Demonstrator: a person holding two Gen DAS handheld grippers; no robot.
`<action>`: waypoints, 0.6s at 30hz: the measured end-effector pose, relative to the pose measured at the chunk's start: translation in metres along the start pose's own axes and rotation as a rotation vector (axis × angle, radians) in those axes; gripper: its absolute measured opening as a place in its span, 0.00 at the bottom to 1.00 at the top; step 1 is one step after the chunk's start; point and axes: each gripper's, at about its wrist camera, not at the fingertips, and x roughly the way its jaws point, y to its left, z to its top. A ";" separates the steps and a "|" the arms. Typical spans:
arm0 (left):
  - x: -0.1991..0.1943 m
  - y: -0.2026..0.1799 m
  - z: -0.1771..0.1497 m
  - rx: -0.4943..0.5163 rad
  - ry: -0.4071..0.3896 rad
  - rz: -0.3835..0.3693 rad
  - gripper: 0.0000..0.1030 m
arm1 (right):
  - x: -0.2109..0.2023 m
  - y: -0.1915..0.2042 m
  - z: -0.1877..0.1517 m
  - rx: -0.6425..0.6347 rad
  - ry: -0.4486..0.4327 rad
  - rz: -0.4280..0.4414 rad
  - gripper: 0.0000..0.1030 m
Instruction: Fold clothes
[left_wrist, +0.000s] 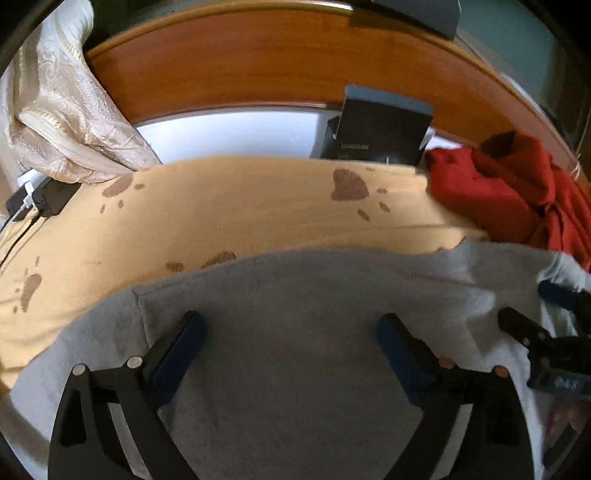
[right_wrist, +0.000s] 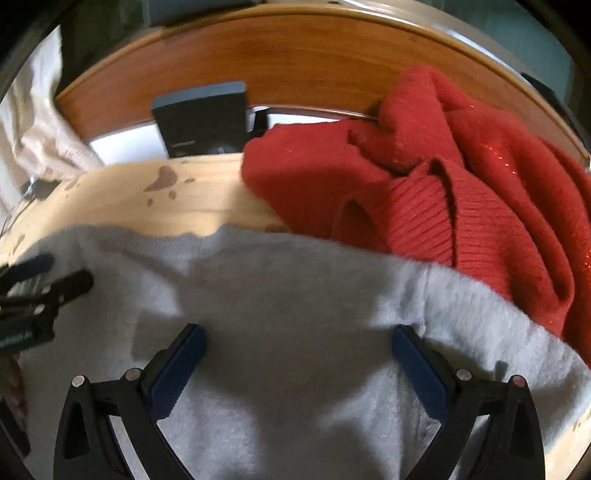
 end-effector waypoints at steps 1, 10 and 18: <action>0.001 0.003 0.001 -0.006 -0.001 -0.002 0.94 | 0.002 -0.003 0.001 0.004 -0.005 -0.007 1.00; -0.007 -0.003 0.001 -0.012 0.057 0.064 0.97 | -0.007 -0.006 -0.006 -0.041 0.004 0.032 1.00; -0.089 -0.029 -0.050 0.078 0.035 -0.151 0.97 | -0.119 0.002 -0.096 -0.202 -0.068 0.207 1.00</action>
